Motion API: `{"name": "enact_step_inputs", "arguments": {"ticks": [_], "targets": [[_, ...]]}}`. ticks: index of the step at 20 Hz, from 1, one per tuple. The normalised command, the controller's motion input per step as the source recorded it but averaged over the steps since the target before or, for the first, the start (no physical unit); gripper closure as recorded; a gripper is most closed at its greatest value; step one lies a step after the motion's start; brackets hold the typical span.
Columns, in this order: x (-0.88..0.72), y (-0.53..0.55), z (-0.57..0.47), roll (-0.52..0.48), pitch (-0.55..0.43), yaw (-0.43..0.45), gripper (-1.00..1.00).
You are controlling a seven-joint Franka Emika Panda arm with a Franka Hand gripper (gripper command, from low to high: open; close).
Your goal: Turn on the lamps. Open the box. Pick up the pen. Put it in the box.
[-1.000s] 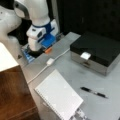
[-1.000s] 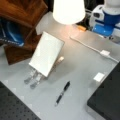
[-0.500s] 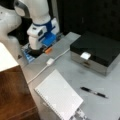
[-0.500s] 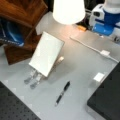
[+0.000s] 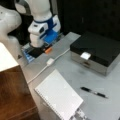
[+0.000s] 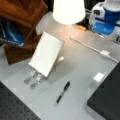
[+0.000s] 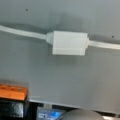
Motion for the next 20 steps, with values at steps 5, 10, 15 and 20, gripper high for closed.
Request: {"name": "enact_step_inputs", "arguments": {"ticks": [5, 10, 15, 20], "targets": [[0.65, 0.07, 0.35, 0.052, 0.439, -0.104, -1.0], [0.78, 0.1, 0.37, 0.029, 0.446, -0.087, -1.0], [0.73, 0.04, 0.34, -0.016, 0.421, -0.043, -1.0], [0.53, -0.06, 0.21, -0.012, 0.335, -0.019, -1.0]]}}
